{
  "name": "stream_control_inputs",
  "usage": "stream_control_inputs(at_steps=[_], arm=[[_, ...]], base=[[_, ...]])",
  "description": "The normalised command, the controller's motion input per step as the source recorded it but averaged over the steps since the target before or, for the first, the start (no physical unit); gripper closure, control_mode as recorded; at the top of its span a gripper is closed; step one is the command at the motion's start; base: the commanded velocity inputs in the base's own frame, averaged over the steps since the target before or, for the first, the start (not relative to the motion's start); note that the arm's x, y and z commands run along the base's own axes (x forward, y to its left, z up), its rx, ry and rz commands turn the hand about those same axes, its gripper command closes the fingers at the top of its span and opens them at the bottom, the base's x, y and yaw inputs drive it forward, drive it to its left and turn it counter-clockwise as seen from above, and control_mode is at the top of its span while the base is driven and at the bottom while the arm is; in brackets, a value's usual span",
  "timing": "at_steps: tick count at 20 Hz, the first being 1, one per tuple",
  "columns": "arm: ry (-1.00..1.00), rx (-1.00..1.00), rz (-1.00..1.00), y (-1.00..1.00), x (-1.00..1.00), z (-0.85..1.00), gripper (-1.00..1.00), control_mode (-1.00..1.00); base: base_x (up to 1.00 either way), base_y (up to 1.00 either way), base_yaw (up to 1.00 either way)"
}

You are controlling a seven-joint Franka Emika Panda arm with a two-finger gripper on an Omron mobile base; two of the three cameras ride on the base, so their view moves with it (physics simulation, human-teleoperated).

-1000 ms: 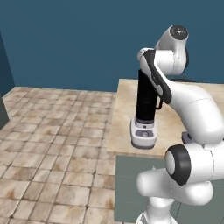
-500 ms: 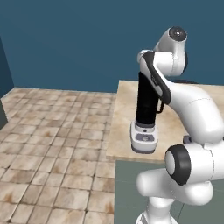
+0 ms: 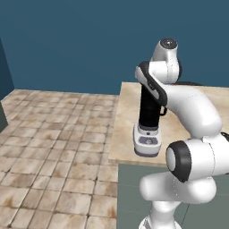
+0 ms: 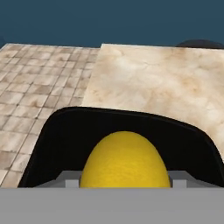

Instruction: Grab the lemon and lime from the fridge, place them in the blender, close the lid, and turn on the blender to create a marinade.

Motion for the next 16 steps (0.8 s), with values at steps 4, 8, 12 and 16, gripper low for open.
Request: stream_control_inputs(at_steps=[4, 8, 12, 16], arm=[[0.08, 0.00, 0.00, 0.00, 0.09, -0.37, 1.00, -1.00], [0.06, 0.00, 0.00, 0.00, 0.00, -0.40, 1.00, -1.00], [0.02, 0.00, 0.00, 0.02, -0.12, -0.49, 1.00, -1.00], [0.00, 0.00, 0.00, 0.02, -0.17, -0.33, -1.00, -1.00]], base=[[0.00, 0.00, 0.00], [0.00, 0.00, 0.00], [0.00, 0.00, 0.00], [0.00, 0.00, 0.00]])
